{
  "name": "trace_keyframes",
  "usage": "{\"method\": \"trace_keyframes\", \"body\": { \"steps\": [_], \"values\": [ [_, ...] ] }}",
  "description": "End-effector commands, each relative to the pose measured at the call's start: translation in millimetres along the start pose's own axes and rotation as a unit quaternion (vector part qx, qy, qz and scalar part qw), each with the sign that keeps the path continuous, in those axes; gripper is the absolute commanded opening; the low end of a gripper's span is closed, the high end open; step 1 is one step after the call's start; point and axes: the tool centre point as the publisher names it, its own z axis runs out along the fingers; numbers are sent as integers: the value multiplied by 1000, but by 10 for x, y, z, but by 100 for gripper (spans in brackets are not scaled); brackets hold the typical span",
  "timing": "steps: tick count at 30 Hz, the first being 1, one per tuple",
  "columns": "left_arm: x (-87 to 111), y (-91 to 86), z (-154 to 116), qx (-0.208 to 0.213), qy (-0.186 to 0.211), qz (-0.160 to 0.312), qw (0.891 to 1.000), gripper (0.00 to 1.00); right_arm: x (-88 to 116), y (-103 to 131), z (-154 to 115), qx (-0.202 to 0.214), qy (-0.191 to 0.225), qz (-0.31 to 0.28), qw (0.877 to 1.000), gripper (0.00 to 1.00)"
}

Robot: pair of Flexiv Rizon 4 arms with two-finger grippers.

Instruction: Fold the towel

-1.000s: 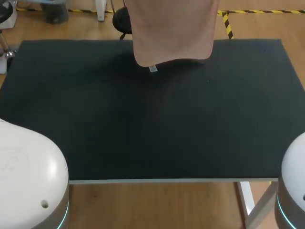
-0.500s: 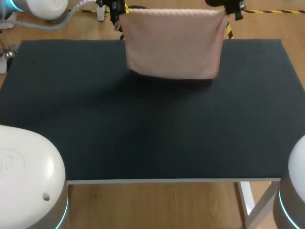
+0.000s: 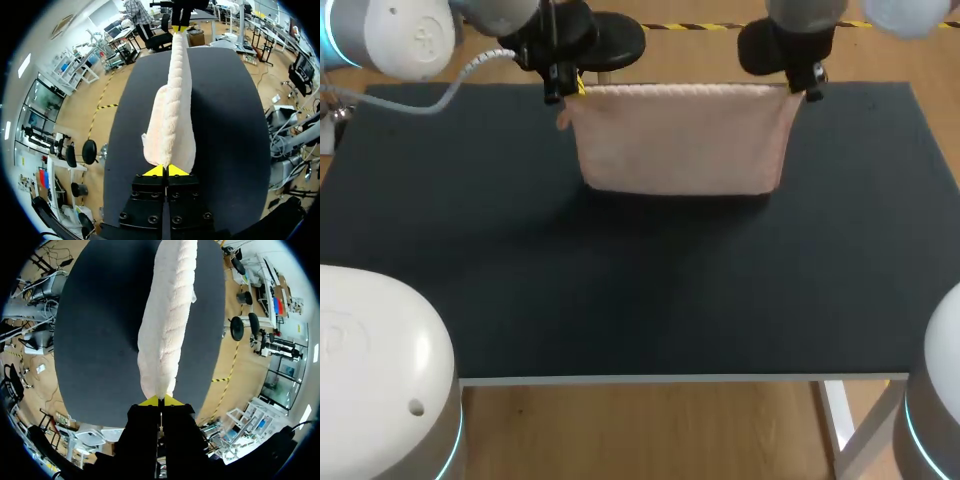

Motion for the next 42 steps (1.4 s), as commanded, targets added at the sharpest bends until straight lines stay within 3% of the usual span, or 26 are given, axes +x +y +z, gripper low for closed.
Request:
{"method": "trace_keyframes", "body": {
  "steps": [1,5,11,17,25,36,37,38,39,42],
  "values": [
    [-115,-31,429,-21,38,-12,999,0,-31,52,423,1,44,11,999,0],
    [-142,77,722,-31,71,-52,996,0,-37,66,751,17,70,31,997,0],
    [-313,201,1143,-59,87,-86,991,0,-217,127,1179,31,101,37,994,0],
    [-400,304,1491,-84,105,-103,986,0,-301,194,1537,11,140,56,989,0],
    [-477,348,1749,-102,110,-99,984,0,-354,214,1748,13,142,66,988,0],
    [-627,382,1842,-103,95,-99,985,0,-518,262,1844,-3,109,41,993,0],
    [-631,382,1841,-102,94,-99,985,30,-526,264,1833,-3,110,40,993,50],
    [-634,382,1837,-102,94,-99,985,83,-534,266,1823,0,108,38,993,100],
    [-637,383,1834,-102,94,-98,986,100,-542,269,1813,-2,106,36,994,100],
    [-649,380,1789,-97,92,-97,986,100,-564,258,1760,-1,98,32,995,100]
  ]
}}
